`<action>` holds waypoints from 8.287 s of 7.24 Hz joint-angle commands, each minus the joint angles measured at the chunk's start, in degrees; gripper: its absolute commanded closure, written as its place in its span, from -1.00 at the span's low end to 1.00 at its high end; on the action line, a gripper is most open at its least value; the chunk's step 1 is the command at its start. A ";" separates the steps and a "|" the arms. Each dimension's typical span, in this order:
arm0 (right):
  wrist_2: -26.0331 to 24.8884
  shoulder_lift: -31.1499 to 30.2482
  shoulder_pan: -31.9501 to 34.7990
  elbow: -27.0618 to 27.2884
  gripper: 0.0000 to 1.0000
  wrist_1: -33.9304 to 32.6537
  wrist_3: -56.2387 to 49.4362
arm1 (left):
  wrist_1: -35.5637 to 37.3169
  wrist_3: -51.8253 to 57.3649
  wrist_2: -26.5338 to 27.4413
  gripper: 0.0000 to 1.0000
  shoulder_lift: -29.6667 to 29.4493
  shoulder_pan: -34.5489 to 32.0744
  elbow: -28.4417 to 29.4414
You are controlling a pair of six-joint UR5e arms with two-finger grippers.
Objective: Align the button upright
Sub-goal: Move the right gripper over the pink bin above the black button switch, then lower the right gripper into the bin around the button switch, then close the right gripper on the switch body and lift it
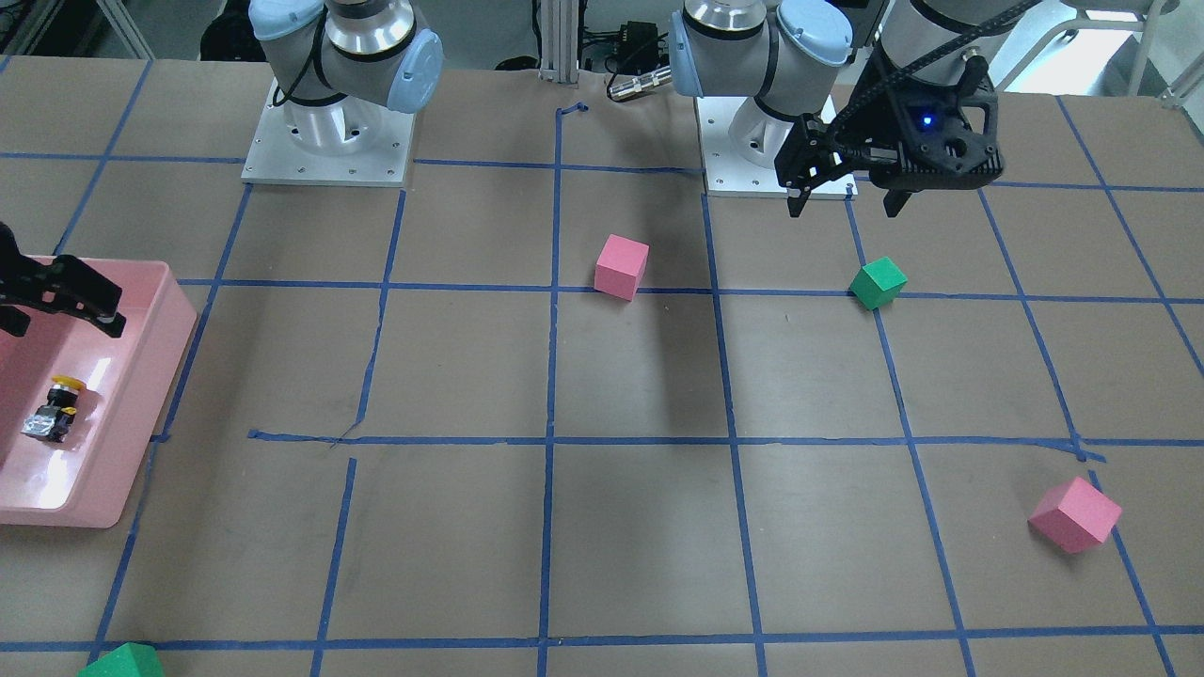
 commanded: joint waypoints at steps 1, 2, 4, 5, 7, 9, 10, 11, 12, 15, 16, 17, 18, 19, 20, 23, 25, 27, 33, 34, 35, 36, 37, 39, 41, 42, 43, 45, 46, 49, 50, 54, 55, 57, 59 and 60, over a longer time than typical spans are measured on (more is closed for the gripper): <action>-4.49 3.68 -2.28 3.23 -0.99 -7.51 -1.15 | 0.00 0.06 0.22 -1.00 -0.05 0.09 -0.21; -4.51 4.39 -2.98 3.49 -0.99 -7.52 -1.07 | -0.87 0.06 0.22 -1.00 0.03 0.26 -0.03; -4.43 6.31 -3.08 3.76 -0.97 -10.57 -1.15 | -1.49 0.06 0.22 -1.00 0.03 0.09 -0.21; -4.34 7.29 -3.16 3.76 -0.97 -12.34 -1.50 | -1.41 0.06 0.22 -1.00 -0.05 0.09 -0.47; -4.16 7.38 -3.25 4.72 -0.97 -12.53 -1.50 | -1.41 0.06 0.22 -1.00 0.03 0.09 -0.38; -4.16 7.65 -3.51 4.81 -0.93 -13.40 -1.42 | -1.41 -0.03 0.14 -1.00 0.03 0.00 -0.82; -4.16 8.17 -3.43 5.33 -0.93 -17.24 -1.42 | -1.41 0.06 0.22 -1.00 0.03 0.00 -0.82; -4.16 9.13 -3.43 6.04 -0.93 -18.32 -1.42 | -1.32 0.06 0.14 -1.00 0.03 0.00 -0.82; -4.08 9.75 -3.51 6.13 -0.93 -19.99 -1.42 | -1.15 0.06 0.14 -1.00 -0.05 0.00 -0.82; 0.91 10.55 -3.43 6.13 -0.98 -20.18 -3.86 | -0.79 0.06 0.14 -1.00 -0.32 0.09 -0.82; 1.11 10.55 -3.43 6.22 -0.99 -20.09 -4.23 | -0.79 0.06 0.14 -1.00 -0.32 0.09 -0.82; 1.11 10.64 -3.43 6.13 -0.99 -20.18 -6.40 | -0.79 0.06 0.14 -1.00 -0.41 0.09 -0.82; 1.20 10.64 -3.43 6.13 -0.99 -20.18 -6.95 | -0.79 0.06 0.14 -1.00 -0.41 0.09 -0.82; 1.20 10.64 -3.43 6.13 -0.99 -20.18 -7.04 | -0.79 0.06 0.14 -1.00 -0.49 0.09 -0.82; 1.20 10.55 -3.43 6.04 -0.99 -20.18 -7.04 | -0.71 -0.03 0.14 -1.00 -0.58 0.09 -0.91; 0.41 10.55 -3.43 5.78 -0.99 -20.44 -7.04 | -0.70 0.06 -0.04 -1.00 -0.41 0.18 -0.82; 0.85 10.55 -3.43 6.39 -0.99 -21.06 -7.30 | -0.70 0.15 0.13 -1.00 -0.32 0.18 -0.82; 0.94 10.72 -3.43 7.09 -0.99 -20.97 -9.76 | -0.70 0.15 0.14 -1.00 -0.41 0.18 -0.82; 0.50 10.11 -3.51 7.89 -1.00 -21.67 -10.03 | -0.70 0.15 0.14 -1.00 -0.41 0.18 -0.91; 0.49 9.85 -3.51 7.97 -1.00 -21.50 -9.94 | -0.70 0.15 0.14 -1.00 -0.41 0.18 -0.91; 1.10 9.85 -3.51 8.06 -1.00 -21.50 -9.68 | -0.70 0.15 0.05 -1.00 -0.41 0.18 -0.91; 1.28 9.93 -3.51 8.32 -1.00 -21.50 -9.68 | -0.70 0.23 -0.04 -1.00 -0.41 0.18 -0.91; 1.37 9.85 -3.51 8.41 -1.00 -21.76 -9.68 | -0.70 0.23 -0.04 -1.00 -0.41 0.18 -1.00; 6.19 10.11 -3.51 8.41 -0.99 -24.39 -10.03 | -0.70 0.23 -0.04 -1.00 -0.41 0.18 -1.00; 6.30 10.28 -3.51 8.42 -0.99 -24.40 -10.03 | -0.70 0.23 -0.04 -1.00 -0.41 0.18 -1.00; 6.47 10.29 -3.51 8.42 -0.99 -24.31 -10.03 | -0.70 0.23 0.05 -1.00 -0.41 0.18 -1.00; 6.38 10.29 -3.51 8.42 -0.99 -24.31 -10.03 | -0.70 0.23 0.05 -1.00 -0.41 0.18 -1.00; 5.95 10.20 -3.51 8.42 -0.99 -24.31 -10.03 | -0.70 0.23 -0.04 -1.00 -0.41 0.18 -1.00; 5.25 10.20 -3.51 8.07 -1.00 -24.48 -11.16 | -0.70 0.23 0.05 -1.00 -0.41 0.18 -1.00; -0.37 10.55 -3.51 7.71 -1.00 -24.57 -11.88 | -0.44 0.23 -0.13 -1.00 -0.41 0.09 -1.26; -3.26 10.64 -3.51 7.63 -1.00 -24.57 -11.79 | -0.44 0.23 -0.04 -1.00 -0.41 0.18 -1.26; -4.34 10.64 -3.51 8.06 -1.00 -24.57 -11.79 | -0.53 0.23 -0.04 -1.00 -0.41 0.18 -1.35; -4.34 10.64 -3.51 7.98 -1.00 -24.66 -11.79 | -0.44 0.15 -0.04 -0.90 -0.41 0.09 -1.35; -4.51 11.16 -3.51 7.98 -1.00 -25.27 -11.79 | -0.44 0.15 -0.04 -0.59 -0.58 0.09 -1.35; -4.51 11.78 -3.51 8.24 -1.00 -25.63 -11.79 | -0.44 -0.29 -0.04 -0.93 -0.58 0.09 -1.44; -4.43 12.48 -3.51 8.24 -1.00 -25.63 -11.79 | -0.53 -0.03 0.05 -1.00 -0.58 0.09 -1.44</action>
